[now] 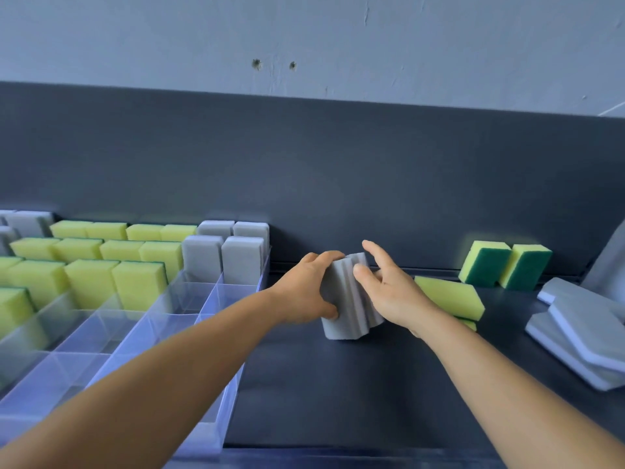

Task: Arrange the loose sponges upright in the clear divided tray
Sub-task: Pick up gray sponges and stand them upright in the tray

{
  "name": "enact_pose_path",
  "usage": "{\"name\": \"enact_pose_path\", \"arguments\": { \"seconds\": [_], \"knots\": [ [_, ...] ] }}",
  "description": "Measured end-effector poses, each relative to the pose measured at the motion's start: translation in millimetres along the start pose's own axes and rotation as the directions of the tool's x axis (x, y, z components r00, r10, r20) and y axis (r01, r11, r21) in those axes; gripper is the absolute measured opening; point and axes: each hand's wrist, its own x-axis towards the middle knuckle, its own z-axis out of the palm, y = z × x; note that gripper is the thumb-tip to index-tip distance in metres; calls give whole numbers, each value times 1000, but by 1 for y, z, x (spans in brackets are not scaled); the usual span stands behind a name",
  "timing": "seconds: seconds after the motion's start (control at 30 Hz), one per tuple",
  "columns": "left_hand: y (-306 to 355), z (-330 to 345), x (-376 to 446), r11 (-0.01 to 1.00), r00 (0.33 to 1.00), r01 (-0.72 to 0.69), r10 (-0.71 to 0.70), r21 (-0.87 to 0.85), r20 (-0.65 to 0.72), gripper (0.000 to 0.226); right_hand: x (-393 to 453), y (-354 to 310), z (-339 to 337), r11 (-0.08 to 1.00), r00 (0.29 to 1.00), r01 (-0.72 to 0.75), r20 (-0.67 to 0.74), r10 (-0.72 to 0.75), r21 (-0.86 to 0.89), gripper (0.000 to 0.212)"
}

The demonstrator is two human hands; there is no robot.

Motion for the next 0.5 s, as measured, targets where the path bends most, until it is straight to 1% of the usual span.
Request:
{"name": "enact_pose_path", "arguments": {
  "seconds": [0.07,0.13,0.2,0.4,0.5],
  "knots": [
    [2,-2,-6,999,1000,-22,22,25,-1,89,-4,0,-2,1000,999,22,26,-22,12,47],
    [4,-6,-12,998,999,-39,39,46,1,85,-9,-2,-4,998,998,47,35,-48,35,28],
    [6,-10,-19,996,998,-63,63,60,1,81,-15,-8,-5,995,997,79,0,-79,63,12],
    [4,-35,-41,990,990,-129,132,49,-54,72,-29,-39,-7,982,987,143,-94,-132,124,17],
    [1,-55,-55,986,984,-160,163,52,-66,67,-35,-59,-3,977,983,161,-114,-145,140,15]
  ]
}}
